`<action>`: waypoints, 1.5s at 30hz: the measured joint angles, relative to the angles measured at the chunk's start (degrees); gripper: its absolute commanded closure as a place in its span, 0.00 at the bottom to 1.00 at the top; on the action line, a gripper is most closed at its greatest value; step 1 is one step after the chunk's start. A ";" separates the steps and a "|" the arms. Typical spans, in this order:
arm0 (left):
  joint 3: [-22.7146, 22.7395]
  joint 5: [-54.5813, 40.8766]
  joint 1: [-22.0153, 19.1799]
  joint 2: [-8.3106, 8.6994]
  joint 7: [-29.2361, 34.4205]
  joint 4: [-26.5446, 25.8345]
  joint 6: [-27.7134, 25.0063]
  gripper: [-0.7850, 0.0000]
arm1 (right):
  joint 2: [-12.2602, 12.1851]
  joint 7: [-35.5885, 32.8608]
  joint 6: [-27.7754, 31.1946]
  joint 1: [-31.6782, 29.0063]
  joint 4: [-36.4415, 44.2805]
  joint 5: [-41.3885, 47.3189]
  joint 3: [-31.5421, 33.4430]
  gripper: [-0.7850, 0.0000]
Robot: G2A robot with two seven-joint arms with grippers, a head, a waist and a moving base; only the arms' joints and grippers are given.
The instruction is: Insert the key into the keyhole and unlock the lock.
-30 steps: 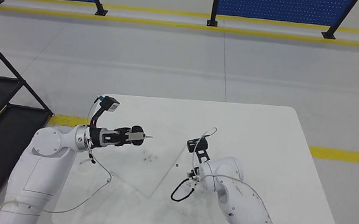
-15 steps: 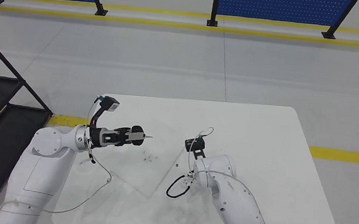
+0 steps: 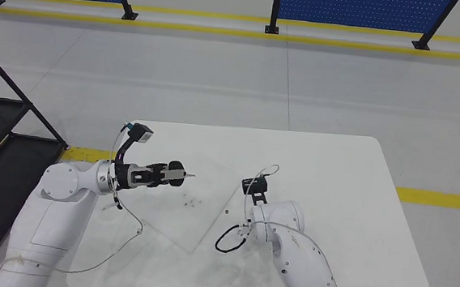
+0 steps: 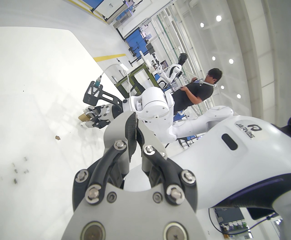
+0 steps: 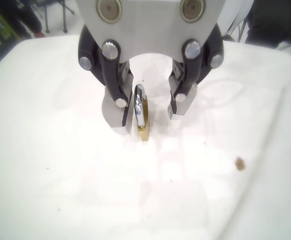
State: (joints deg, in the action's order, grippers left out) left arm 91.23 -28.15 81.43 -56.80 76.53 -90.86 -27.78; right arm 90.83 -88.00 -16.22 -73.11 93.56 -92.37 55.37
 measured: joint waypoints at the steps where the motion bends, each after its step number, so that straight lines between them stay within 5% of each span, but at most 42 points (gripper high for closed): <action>1: 0.00 0.00 0.00 0.00 0.00 0.00 0.00 1.00 | 0.05 0.00 0.08 -0.09 0.03 -0.23 0.11 0.66; 7: 0.00 0.00 0.00 0.00 0.00 0.00 0.00 1.00 | 0.47 0.00 0.88 -0.72 0.25 -1.20 0.66 0.85; 9: 0.00 0.00 0.00 0.00 0.00 0.00 0.00 1.00 | 0.66 0.00 1.31 -0.95 0.16 -1.55 0.76 1.00; 23: 0.00 0.00 0.00 0.00 0.00 0.00 0.00 1.00 | 2.01 0.00 3.29 -2.66 4.14 0.61 3.88 1.00; 32: 0.00 0.00 0.00 0.00 0.00 0.00 0.00 1.00 | 0.53 0.00 4.00 -6.21 14.39 25.90 18.39 1.00; 42: 0.00 0.00 0.00 0.00 0.00 0.00 0.00 1.00 | -0.23 6.85 6.13 -8.85 8.92 61.47 31.41 1.00; 45: 0.00 0.00 0.00 0.00 0.00 0.00 0.00 1.00 | -0.30 6.28 6.18 -8.60 8.01 63.56 31.48 1.00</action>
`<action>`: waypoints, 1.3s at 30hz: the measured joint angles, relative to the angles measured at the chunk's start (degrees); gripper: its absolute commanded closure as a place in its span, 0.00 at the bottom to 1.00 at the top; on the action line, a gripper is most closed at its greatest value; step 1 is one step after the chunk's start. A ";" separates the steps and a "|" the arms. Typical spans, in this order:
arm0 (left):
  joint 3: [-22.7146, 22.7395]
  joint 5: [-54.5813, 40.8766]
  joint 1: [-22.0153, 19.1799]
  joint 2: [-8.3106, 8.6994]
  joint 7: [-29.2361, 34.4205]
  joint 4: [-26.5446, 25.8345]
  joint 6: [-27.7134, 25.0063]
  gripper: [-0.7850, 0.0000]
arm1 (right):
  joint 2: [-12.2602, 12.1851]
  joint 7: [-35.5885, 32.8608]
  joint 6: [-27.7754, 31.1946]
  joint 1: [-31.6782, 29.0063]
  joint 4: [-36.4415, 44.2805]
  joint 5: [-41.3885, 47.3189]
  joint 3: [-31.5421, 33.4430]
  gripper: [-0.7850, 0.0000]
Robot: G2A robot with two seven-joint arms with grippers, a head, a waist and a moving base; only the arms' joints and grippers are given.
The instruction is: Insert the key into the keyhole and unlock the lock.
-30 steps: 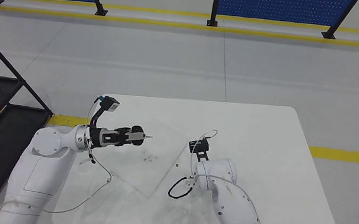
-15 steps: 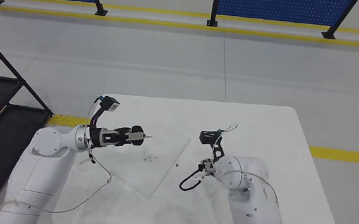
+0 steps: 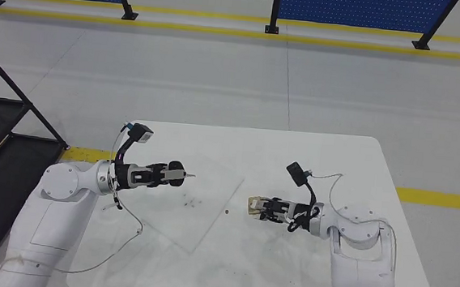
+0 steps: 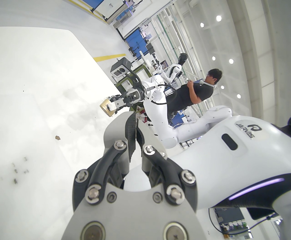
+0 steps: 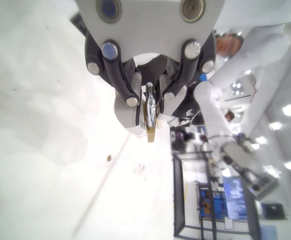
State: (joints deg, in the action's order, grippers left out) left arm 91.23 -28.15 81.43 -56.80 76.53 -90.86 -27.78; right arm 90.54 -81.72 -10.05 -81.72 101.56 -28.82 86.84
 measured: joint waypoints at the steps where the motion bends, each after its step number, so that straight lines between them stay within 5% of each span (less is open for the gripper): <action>1: 0.00 0.00 0.00 0.00 0.00 0.00 0.00 1.00 | 0.00 -0.01 0.00 0.00 0.07 -0.18 -0.02 1.00; 10: 0.00 0.00 0.00 0.00 0.00 0.00 0.00 1.00 | 0.03 0.79 0.14 -0.30 0.00 0.41 -0.07 1.00; 16: 0.00 0.00 0.00 0.00 0.00 0.00 0.00 1.00 | 0.33 12.41 4.73 -3.38 -3.36 15.46 0.72 1.00; 24: 0.00 0.00 0.00 0.00 0.00 0.00 0.00 1.00 | 0.03 18.28 13.31 -6.90 -6.81 28.15 -0.61 1.00; 39: 0.00 0.00 0.00 0.00 0.00 0.00 0.00 1.00 | -1.04 21.01 17.17 -8.42 -6.08 30.95 -1.79 1.00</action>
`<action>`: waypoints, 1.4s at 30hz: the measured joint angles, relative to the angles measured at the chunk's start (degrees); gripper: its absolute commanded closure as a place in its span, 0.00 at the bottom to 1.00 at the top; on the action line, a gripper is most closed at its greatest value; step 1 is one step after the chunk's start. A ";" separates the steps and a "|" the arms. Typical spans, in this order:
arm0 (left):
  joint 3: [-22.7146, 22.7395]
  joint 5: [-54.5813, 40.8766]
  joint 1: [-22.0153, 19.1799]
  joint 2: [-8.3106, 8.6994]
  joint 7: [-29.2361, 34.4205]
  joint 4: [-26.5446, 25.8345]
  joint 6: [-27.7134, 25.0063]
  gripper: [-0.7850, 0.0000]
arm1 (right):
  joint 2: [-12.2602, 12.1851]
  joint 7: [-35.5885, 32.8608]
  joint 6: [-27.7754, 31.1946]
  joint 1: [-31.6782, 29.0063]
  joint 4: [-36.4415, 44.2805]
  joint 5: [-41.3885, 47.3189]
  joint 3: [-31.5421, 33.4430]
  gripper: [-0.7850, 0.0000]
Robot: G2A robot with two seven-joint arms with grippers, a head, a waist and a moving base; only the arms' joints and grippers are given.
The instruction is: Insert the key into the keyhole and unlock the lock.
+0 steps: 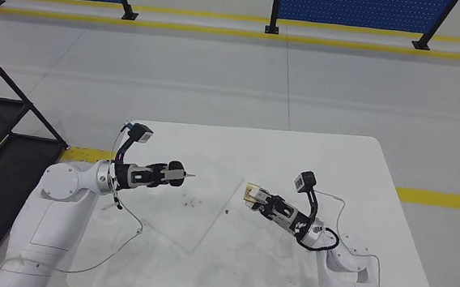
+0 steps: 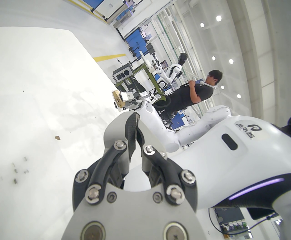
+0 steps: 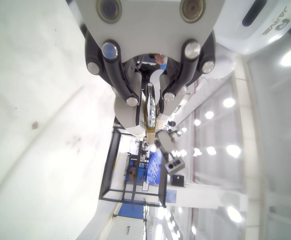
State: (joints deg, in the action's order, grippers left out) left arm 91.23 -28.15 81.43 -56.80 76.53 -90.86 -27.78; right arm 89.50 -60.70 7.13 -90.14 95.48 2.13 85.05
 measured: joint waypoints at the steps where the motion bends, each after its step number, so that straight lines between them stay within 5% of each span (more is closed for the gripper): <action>1: 0.00 0.00 0.00 0.00 0.00 0.00 0.00 1.00 | 0.00 0.00 0.00 0.00 0.00 0.00 0.00 1.00; 14: -1.93 0.85 0.60 -0.20 -2.77 -0.99 1.52 1.00 | 0.00 0.01 0.00 0.00 0.00 0.01 0.00 1.00; 30: -17.74 6.07 -5.13 -2.49 -12.99 3.25 4.87 1.00 | 0.00 0.01 0.00 0.00 0.00 0.01 0.00 1.00; 42: -18.75 6.99 -5.55 -2.71 -16.33 3.97 7.14 1.00 | 0.00 0.01 0.00 0.00 0.00 0.01 0.00 1.00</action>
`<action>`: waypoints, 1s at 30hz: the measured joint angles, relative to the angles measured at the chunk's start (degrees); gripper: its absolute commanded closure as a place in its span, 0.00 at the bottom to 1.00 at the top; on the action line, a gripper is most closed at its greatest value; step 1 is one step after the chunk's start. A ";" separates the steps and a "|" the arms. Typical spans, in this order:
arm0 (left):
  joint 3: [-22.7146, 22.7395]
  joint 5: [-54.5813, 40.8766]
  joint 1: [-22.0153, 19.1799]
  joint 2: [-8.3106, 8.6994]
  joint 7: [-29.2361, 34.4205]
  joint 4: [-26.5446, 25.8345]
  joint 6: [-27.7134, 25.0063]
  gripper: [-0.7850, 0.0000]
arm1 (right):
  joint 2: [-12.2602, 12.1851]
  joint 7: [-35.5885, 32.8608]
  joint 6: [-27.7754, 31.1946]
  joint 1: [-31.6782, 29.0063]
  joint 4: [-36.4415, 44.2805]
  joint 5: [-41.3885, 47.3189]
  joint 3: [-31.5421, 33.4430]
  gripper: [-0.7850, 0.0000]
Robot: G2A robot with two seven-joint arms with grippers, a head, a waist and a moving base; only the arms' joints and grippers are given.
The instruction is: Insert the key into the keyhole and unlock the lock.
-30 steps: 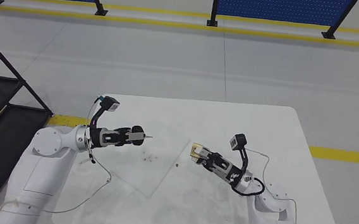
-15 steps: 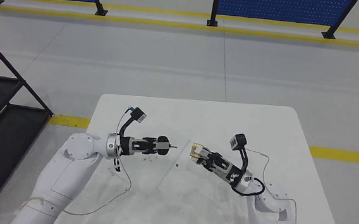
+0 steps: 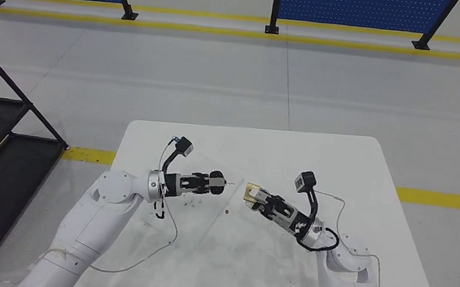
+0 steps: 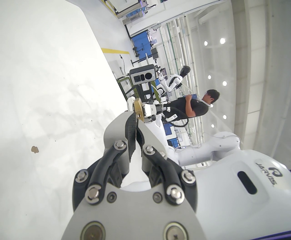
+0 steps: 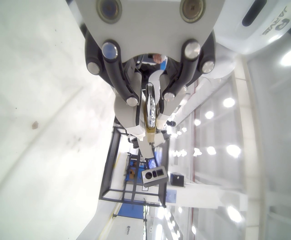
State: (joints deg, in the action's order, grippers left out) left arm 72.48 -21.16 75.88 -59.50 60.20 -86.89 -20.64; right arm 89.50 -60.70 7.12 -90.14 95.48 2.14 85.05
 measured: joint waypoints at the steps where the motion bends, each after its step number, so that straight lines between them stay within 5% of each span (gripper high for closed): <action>1: 0.00 0.00 0.00 0.00 0.00 0.00 0.00 1.00 | 0.00 0.00 0.00 0.00 0.00 0.00 0.00 1.00; 30: -2.38 -0.67 1.06 -0.03 0.06 -1.95 2.29 1.00 | -3.36 7.47 7.81 -2.45 4.56 -8.18 -4.78 1.00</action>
State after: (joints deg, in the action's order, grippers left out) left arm 70.11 -21.82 76.94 -59.53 60.27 -88.85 -18.35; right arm 86.14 -53.23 14.94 -92.59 100.04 -6.04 80.28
